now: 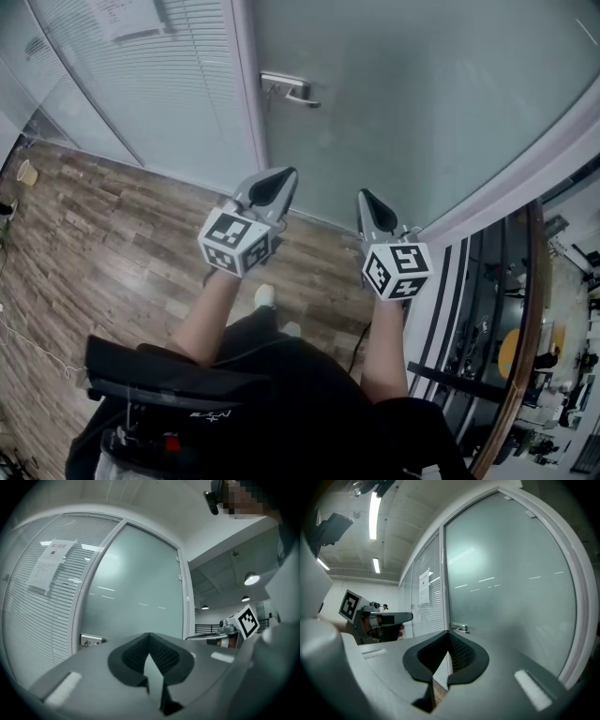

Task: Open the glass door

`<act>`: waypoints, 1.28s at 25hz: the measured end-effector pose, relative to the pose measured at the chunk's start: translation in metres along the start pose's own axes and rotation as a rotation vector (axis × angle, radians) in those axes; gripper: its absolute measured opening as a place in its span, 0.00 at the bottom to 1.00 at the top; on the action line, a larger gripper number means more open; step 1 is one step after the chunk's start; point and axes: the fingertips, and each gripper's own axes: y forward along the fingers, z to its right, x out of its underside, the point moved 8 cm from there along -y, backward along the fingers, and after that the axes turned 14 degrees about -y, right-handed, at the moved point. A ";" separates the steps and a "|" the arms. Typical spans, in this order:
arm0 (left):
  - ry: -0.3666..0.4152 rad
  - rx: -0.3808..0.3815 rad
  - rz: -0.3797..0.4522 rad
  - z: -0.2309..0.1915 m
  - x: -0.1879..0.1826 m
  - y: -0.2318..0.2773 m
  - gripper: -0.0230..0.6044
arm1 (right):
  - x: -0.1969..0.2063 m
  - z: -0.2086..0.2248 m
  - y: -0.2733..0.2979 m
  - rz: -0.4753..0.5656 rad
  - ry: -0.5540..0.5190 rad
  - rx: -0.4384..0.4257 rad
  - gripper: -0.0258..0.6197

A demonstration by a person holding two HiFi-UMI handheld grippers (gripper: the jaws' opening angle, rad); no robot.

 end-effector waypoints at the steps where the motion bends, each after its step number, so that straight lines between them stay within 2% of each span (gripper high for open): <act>1: -0.006 0.001 0.001 -0.001 0.000 0.000 0.03 | 0.000 0.000 0.001 0.000 -0.002 -0.002 0.04; 14: -0.008 0.018 0.011 -0.040 -0.006 0.024 0.03 | -0.002 0.006 0.043 -0.008 -0.002 0.004 0.04; 32: -0.008 0.049 -0.045 -0.136 -0.023 0.077 0.03 | -0.018 0.015 0.157 -0.033 -0.011 0.032 0.04</act>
